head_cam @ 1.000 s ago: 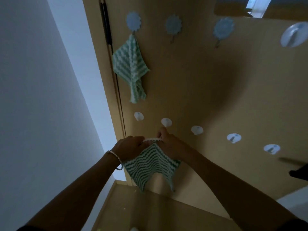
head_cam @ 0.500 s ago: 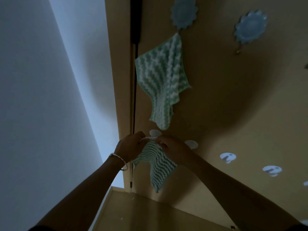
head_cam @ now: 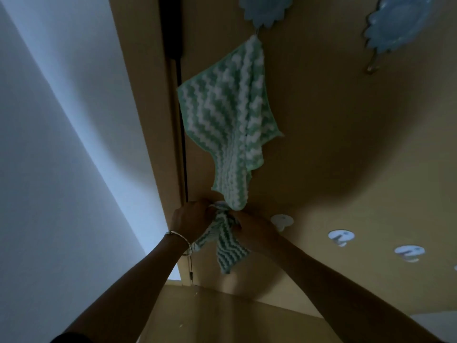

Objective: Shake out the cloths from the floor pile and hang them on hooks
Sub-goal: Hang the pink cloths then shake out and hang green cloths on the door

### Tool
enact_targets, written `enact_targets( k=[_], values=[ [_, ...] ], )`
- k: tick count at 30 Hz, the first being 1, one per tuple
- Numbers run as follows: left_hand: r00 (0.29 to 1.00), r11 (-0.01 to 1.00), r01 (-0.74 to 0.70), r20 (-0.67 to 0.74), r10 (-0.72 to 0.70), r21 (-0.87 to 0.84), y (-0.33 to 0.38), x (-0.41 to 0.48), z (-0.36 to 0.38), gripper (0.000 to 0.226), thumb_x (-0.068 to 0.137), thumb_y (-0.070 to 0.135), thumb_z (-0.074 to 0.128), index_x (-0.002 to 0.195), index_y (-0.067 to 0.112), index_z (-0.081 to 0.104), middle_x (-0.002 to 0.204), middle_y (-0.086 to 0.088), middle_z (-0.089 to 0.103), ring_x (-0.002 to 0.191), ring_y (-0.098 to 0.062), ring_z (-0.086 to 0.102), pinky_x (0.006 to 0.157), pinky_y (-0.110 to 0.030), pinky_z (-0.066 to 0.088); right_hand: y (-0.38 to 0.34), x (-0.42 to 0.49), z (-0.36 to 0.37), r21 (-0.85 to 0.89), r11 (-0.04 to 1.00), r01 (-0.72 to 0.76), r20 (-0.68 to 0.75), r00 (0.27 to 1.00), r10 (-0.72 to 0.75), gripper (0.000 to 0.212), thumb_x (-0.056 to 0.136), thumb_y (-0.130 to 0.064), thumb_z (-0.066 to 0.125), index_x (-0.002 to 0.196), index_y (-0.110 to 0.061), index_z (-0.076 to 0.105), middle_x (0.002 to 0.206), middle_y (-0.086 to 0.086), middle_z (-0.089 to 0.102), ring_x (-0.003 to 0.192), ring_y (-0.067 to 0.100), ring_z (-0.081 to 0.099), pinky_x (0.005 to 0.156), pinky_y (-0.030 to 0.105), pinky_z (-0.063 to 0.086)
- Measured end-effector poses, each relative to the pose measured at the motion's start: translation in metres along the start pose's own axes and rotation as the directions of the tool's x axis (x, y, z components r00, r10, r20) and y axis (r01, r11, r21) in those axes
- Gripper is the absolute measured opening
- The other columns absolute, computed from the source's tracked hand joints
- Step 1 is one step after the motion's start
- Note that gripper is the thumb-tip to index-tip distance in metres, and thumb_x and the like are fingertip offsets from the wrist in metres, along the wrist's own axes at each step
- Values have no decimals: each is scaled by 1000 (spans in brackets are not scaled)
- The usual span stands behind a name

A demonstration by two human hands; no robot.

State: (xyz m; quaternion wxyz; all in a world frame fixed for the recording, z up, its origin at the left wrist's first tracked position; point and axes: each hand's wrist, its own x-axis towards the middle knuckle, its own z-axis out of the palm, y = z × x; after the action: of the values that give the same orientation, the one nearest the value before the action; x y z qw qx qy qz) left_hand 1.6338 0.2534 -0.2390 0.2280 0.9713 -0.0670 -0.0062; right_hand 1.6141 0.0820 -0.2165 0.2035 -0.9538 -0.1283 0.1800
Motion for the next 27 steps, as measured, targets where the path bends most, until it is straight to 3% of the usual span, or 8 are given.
enact_targets(
  k=[8, 12, 17, 20, 24, 27],
  values=[
    [990, 990, 95, 113, -83, -108, 1, -8, 23, 35, 100, 34, 34, 124, 20, 55, 110, -13, 66, 102, -33, 62, 81, -38, 48, 6, -5, 8, 141, 990, -29, 85, 996, 17, 59, 99, -23, 44, 152, -31, 18, 153, 4, 33, 133, 28, 40, 106, 41, 38],
    [974, 990, 138, 184, -132, -20, 2, -20, 30, 24, 96, 26, 41, 111, 10, 53, 107, -14, 65, 100, -34, 61, 77, -38, 49, 10, -12, 17, 90, 996, -13, 132, 991, 1, 65, 99, -24, 44, 153, -27, 8, 153, 9, 32, 134, 30, 38, 108, 43, 36],
    [960, 973, 233, 159, -229, -4, 11, -40, 31, 23, 97, 26, 40, 110, 11, 51, 106, -13, 64, 97, -33, 62, 77, -38, 49, 15, -24, 27, 54, 998, 26, 182, 983, -35, 67, 98, -29, 45, 153, -26, 7, 149, 10, 37, 129, 30, 44, 104, 37, 39],
    [944, 954, 300, 147, -296, -11, 19, -61, 37, 25, 97, 28, 40, 114, 15, 51, 107, -13, 65, 96, -32, 63, 77, -38, 52, 21, -36, 33, 28, 998, 47, 232, 971, -52, 62, 100, -29, 42, 153, -25, 11, 152, 9, 34, 132, 28, 41, 108, 36, 34],
    [923, 932, 361, 144, -358, 2, 37, -95, 51, 31, 97, 23, 39, 127, 16, 46, 106, -11, 66, 92, -28, 63, 66, -29, 44, 32, -59, 33, 3, 992, 129, 352, 928, -122, 62, 101, -26, 41, 154, -24, 8, 154, 11, 29, 135, 29, 37, 106, 34, 33],
    [878, 893, 447, 167, -448, 42, 53, -122, 65, 42, 96, 23, 40, 138, 20, 39, 119, -9, 63, 103, -26, 61, 77, -32, 49, 47, -77, 37, -25, 975, 220, 433, 882, -188, 59, 100, -26, 41, 153, -25, 14, 156, 9, 27, 139, 27, 33, 107, 33, 32]
  ],
)
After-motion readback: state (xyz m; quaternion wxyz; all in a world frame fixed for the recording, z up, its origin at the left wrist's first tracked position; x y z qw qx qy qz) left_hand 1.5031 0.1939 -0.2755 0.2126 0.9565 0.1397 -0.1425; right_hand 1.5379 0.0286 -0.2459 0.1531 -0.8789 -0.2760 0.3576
